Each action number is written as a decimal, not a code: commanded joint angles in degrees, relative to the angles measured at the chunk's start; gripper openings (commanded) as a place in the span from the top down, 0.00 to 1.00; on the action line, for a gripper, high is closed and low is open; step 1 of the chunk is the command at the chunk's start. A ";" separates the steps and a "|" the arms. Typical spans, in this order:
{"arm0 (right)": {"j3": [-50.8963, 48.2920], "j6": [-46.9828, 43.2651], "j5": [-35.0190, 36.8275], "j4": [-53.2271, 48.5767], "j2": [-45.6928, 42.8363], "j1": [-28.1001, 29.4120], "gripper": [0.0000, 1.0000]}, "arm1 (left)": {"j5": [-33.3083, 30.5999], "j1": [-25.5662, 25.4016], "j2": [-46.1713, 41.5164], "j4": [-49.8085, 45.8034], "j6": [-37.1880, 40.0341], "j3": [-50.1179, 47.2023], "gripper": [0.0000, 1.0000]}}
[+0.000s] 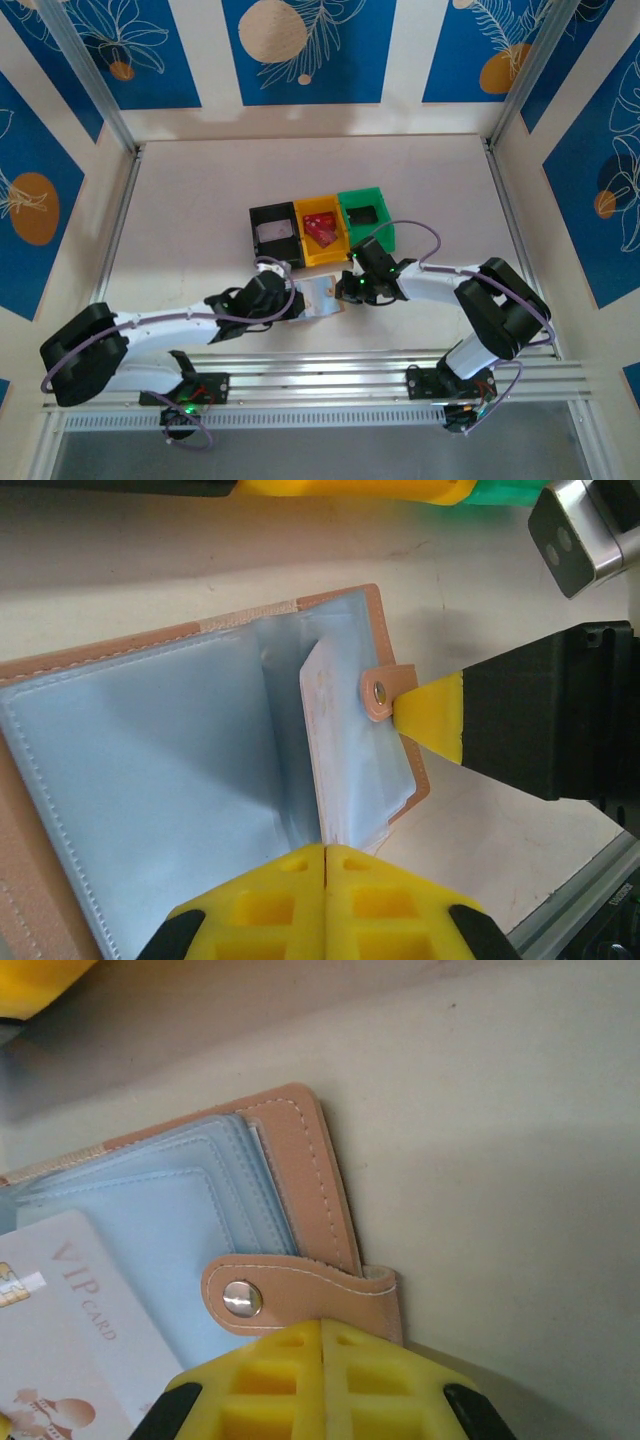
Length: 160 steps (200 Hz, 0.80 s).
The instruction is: Take the credit cards out of the card holder
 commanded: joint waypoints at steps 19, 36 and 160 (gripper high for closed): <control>-2.75 -1.65 1.31 -4.91 -0.40 0.15 1.00 | 1.60 0.19 -3.17 -2.04 2.34 -0.90 1.00; -2.76 -1.87 1.14 -4.82 -0.98 0.06 1.00 | 1.43 0.44 -4.41 -2.98 2.54 -1.15 1.00; -5.24 -5.01 -1.56 -3.17 -12.40 -1.86 0.83 | 3.17 1.89 -11.04 -5.48 5.19 -1.60 1.00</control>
